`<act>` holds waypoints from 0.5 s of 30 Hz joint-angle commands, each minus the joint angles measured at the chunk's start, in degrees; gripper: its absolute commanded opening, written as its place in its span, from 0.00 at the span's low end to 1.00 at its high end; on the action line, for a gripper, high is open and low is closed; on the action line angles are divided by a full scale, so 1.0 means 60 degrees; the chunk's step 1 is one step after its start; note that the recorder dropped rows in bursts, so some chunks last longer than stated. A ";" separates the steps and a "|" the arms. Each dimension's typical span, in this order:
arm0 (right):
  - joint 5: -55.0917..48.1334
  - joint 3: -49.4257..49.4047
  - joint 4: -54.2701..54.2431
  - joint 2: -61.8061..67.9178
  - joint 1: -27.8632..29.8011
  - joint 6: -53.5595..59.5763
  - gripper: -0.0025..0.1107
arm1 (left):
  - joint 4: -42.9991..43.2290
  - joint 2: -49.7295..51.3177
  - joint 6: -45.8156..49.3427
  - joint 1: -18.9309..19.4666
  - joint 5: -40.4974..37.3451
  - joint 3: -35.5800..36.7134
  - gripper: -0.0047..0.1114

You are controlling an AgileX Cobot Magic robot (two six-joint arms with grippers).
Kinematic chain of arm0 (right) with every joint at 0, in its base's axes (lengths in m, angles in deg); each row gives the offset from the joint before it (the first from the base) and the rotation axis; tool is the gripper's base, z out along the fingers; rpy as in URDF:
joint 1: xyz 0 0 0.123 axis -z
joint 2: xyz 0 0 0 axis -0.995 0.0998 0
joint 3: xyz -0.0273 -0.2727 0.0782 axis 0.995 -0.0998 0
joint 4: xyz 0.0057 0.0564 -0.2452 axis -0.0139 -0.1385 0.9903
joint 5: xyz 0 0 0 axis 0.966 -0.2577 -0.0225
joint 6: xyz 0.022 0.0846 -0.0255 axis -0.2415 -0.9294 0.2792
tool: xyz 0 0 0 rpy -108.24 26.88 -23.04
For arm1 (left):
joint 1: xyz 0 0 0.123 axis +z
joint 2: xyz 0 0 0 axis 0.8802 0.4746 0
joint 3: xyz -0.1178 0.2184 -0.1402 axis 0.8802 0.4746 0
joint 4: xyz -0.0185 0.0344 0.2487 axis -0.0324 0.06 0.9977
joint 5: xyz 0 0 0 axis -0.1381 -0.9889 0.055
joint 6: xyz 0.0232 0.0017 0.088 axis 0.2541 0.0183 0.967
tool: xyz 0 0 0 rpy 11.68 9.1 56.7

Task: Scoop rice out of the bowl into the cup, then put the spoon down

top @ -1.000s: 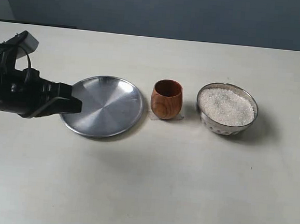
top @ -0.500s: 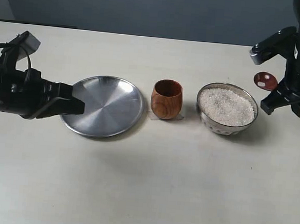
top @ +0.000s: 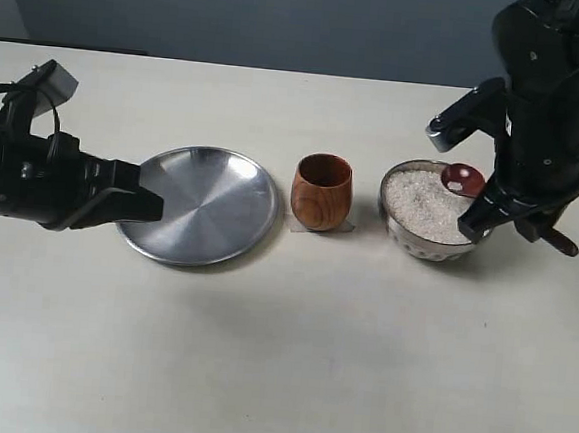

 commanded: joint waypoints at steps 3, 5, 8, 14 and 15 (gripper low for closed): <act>-0.0016 0.0052 0.0426 -0.0007 -0.0036 0.0068 0.02 | -0.0099 -0.0009 0.0027 -0.0038 -0.0098 -0.0036 0.04; -0.0016 0.0052 0.0508 0.0047 -0.0036 0.0068 0.02 | -0.0099 -0.0009 0.0027 -0.0038 -0.0098 -0.0036 0.04; -0.0016 0.0052 0.0641 0.0268 -0.0036 -0.0064 0.02 | -0.0099 -0.0009 0.0027 -0.0038 -0.0098 -0.0036 0.04; -0.0016 0.0052 0.1941 0.0496 -0.0498 -0.1065 0.02 | -0.0099 -0.0009 0.0027 -0.0038 -0.0098 -0.0036 0.04; -0.0016 0.0052 0.2059 0.0496 -0.0657 -0.1127 0.02 | -0.0099 -0.0009 0.0027 -0.0038 -0.0098 -0.0036 0.04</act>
